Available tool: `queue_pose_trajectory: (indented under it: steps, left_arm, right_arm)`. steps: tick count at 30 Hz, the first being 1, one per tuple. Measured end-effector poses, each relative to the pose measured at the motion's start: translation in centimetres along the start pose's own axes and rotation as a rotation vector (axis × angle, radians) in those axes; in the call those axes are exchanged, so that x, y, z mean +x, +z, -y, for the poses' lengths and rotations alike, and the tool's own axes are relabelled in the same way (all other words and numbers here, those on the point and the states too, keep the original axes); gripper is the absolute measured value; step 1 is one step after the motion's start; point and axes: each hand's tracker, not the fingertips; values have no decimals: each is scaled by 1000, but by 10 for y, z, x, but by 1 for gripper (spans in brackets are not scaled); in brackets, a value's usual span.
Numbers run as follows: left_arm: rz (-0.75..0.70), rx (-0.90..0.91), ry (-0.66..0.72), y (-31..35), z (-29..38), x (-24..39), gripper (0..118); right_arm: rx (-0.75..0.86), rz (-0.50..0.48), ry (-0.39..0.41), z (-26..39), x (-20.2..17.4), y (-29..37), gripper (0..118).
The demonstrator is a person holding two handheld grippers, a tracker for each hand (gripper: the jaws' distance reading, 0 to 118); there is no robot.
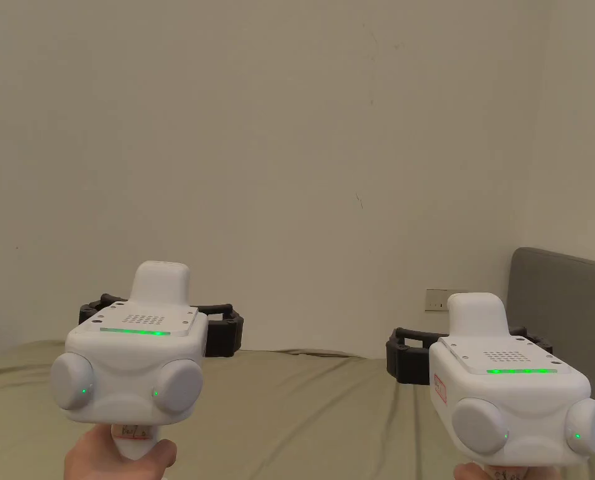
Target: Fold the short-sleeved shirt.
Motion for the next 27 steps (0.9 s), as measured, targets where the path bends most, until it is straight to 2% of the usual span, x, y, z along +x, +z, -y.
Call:
queue_pose_trajectory:
  steps: [13,17,18,19,20,21,22,24,27]
  left_arm:
    - [-3,2,16,3,-1,-1,118]
    - [1,0,28,6,0,-3,118]
    - [-7,23,6,8,1,-1,103]
    - [-75,22,-38,7,2,3,41]
    - [-117,32,-52,5,3,5,0]
    - [-72,20,-36,2,5,4,0]
    - [-21,-15,-36,0,6,3,0]
    - [-20,-25,-44,-1,9,4,0]
    - [-43,-27,-74,2,14,7,0]
  right_arm:
    - [-1,-10,-3,-1,1,0,118]
    - [21,26,11,0,0,5,118]
    - [24,64,39,0,-3,8,117]
    - [46,68,66,2,-6,10,104]
    - [59,77,85,4,-7,10,73]
    - [36,97,87,6,-8,7,28]
    - [34,95,78,8,-6,7,5]
    - [-7,-1,15,11,2,6,5]
    - [-25,11,26,17,-1,3,5]
